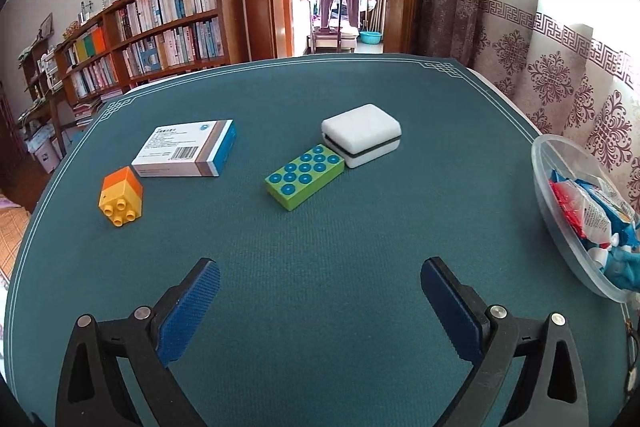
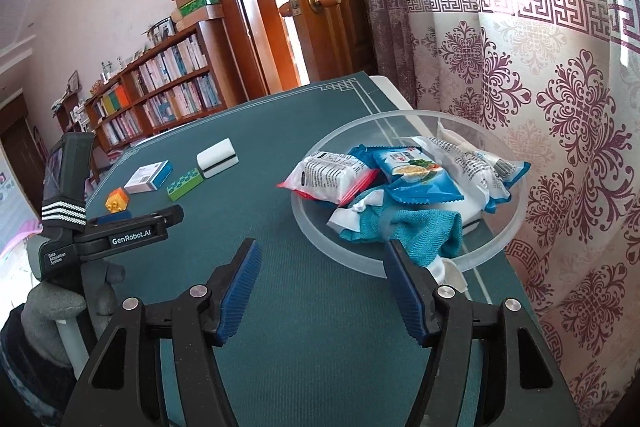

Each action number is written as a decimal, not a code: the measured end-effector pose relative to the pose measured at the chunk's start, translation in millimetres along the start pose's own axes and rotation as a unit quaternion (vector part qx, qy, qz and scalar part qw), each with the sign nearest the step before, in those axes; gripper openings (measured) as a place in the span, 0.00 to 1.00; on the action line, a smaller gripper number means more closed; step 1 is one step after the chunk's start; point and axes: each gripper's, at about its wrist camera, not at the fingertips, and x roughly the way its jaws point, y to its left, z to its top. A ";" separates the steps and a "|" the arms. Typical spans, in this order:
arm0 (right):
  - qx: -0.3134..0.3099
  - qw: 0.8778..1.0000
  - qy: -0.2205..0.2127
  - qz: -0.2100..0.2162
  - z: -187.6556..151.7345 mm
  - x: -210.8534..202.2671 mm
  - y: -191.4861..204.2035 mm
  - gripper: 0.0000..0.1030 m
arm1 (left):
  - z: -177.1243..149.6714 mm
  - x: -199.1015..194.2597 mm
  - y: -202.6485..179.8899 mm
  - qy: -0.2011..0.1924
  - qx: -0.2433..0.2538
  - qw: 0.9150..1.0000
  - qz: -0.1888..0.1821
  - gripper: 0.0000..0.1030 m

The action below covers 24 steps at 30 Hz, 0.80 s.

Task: Organize objects
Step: 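Withdraw both grippers from the bowl toward the green dotted block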

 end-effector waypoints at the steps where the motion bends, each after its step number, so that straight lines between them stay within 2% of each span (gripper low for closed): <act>1: -0.005 1.000 0.003 0.005 -1.9 0.9 4.4 0.63 | 0.5 3.1 5.4 0.002 -0.001 1.000 0.009 0.99; 8: -0.018 0.999 0.034 0.026 -15.9 12.6 24.3 0.63 | 9.8 22.5 28.6 0.013 -0.013 0.999 0.036 0.99; 24: -0.039 0.996 0.074 0.042 -33.8 33.3 45.0 0.63 | 33.0 53.9 22.3 0.031 -0.022 0.999 0.028 0.99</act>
